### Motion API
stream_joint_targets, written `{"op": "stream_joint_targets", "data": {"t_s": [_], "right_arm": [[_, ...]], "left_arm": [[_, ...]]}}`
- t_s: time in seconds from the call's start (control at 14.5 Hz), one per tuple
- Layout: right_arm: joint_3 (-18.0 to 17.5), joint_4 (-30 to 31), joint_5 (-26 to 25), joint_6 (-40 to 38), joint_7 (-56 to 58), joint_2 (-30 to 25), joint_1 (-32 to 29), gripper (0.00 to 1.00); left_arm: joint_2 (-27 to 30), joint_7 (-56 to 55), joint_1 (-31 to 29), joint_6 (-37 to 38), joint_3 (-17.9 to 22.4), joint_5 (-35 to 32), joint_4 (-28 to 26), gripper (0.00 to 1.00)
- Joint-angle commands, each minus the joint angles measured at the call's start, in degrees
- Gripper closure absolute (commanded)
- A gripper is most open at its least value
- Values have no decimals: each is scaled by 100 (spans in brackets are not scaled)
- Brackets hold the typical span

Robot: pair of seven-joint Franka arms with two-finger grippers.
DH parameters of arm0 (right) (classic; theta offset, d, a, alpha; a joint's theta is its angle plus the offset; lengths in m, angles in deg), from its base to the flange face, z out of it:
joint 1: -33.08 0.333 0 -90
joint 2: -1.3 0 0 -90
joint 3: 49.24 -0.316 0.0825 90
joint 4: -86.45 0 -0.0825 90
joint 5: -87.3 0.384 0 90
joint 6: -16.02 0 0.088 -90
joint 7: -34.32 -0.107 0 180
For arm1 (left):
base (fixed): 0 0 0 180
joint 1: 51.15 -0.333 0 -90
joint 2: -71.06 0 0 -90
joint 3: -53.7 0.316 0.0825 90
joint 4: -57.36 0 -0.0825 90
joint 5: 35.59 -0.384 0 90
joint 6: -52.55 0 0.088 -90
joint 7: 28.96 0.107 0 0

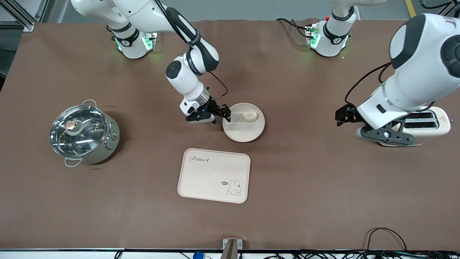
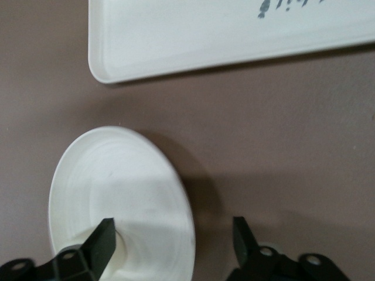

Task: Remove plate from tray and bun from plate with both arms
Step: 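Set the plate down with the right gripper while the left gripper approaches, then lower the left gripper onto the bun while the right gripper withdraws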

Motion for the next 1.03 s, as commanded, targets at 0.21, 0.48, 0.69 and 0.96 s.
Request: {"op": "stream_joint_targets", "data": {"t_s": [0.21,0.48,0.69,0.96], "right_arm": [[1400,-1697,-1465,-3263,427,-254,-648,0],[1931,-3202,-2548,-5324,795,-237,-1225,0],[1992,-3511,-2680,-6203,981,-587,-1833,0],[2318,-3994,-3277,-7346,1330,-1141,-2308,0]], "left_arm": [[-713,-801,523,-589,-19,25,42,0],[-828,-2345,998,-580,-28,51,-423,0],[-1151,-3575,1411,-606,-19,16,-521,0],[-1810,-5517,2096,-957,-28,77,-530,0]]}}
